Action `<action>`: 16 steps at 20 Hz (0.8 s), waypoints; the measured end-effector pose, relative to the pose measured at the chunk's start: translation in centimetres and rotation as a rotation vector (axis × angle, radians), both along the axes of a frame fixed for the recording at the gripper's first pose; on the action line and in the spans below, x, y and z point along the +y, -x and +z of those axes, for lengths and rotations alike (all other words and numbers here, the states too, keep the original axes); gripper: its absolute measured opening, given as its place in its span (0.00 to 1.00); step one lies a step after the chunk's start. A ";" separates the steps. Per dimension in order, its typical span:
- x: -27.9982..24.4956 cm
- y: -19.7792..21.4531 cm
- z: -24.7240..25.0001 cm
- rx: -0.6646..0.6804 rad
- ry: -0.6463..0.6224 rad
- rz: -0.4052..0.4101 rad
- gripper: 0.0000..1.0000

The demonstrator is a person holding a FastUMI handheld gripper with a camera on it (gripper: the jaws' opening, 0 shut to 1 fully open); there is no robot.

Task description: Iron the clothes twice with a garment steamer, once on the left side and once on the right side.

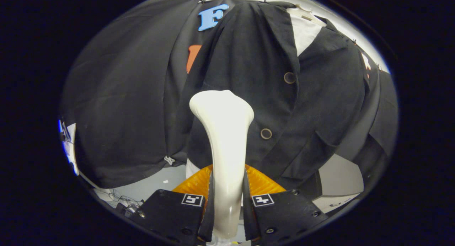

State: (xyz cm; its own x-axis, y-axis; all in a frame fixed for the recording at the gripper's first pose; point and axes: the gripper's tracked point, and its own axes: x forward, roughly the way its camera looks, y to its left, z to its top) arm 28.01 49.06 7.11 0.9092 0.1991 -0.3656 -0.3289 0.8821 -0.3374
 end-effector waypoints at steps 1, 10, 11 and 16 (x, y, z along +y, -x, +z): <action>-0.2 0.1 -0.8 0.009 0.007 0.001 0.36; -0.8 0.3 -6.8 0.100 0.047 -0.002 0.36; -0.8 0.3 -7.7 0.110 0.049 -0.004 0.36; -1.1 0.7 -10.8 0.151 0.073 -0.007 0.36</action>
